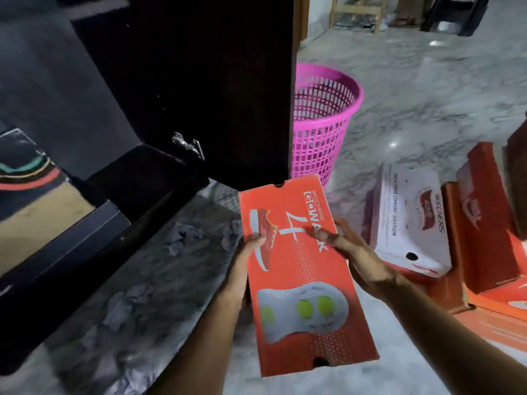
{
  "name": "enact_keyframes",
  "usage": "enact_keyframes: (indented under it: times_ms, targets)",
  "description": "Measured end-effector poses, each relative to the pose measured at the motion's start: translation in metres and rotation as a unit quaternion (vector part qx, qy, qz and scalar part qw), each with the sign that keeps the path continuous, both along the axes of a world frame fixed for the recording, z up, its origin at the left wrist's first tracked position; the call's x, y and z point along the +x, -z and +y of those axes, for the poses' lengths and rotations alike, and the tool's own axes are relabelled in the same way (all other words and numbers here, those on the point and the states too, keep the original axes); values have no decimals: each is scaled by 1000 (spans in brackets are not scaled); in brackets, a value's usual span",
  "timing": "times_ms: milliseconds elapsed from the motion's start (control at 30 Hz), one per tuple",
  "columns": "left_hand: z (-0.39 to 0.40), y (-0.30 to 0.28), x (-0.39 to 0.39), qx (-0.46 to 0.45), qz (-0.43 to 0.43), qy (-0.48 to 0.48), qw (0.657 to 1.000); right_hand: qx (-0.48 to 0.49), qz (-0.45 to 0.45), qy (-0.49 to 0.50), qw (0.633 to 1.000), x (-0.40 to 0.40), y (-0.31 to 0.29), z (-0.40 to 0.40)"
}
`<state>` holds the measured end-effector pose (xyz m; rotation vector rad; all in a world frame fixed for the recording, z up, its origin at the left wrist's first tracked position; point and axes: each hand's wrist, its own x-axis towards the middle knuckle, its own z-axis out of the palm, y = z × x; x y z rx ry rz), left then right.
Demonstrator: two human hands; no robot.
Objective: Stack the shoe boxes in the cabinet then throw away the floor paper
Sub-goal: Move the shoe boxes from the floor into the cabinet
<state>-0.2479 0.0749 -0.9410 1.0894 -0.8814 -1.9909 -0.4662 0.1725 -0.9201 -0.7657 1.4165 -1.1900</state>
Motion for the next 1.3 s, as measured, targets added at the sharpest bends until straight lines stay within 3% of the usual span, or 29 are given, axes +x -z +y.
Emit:
enact_keyframes:
  times_ms: [67,267,433,567,633,733,867,967,1100,1167,1233,1300]
  targets:
    - [-18,-5,21,30,21,-31,999,36,15,-68,997,12,-5,-22]
    - [-74,-21,78,-27,-5,-92,995,96,-7,-223,970,29,1,-48]
    - [-106,-32,112,-37,20,-158,987,59,-63,-281,956,70,4,-72]
    - [-126,-42,126,-41,51,-154,986,16,-58,-197,979,101,2,-114]
    - [-130,-46,134,-35,24,-174,984,8,-65,-170,983,113,0,-140]
    - [-141,-21,150,-22,-61,-218,974,19,-59,-150,987,133,-3,-188]
    - [-140,-12,164,-69,-200,-239,947,59,-64,-101,991,165,-5,-247]
    - [-149,-12,167,-2,-266,-224,938,52,-41,-102,993,180,-7,-286]
    - [-170,-19,160,66,-236,-241,939,52,6,-28,998,202,1,-331]
    - [-181,-22,156,76,-202,-275,937,81,100,30,991,212,8,-354]
    - [-192,-26,155,89,-169,-314,930,63,175,30,982,216,24,-384]
    - [-200,-30,155,100,-157,-344,920,48,195,3,980,217,65,-431]
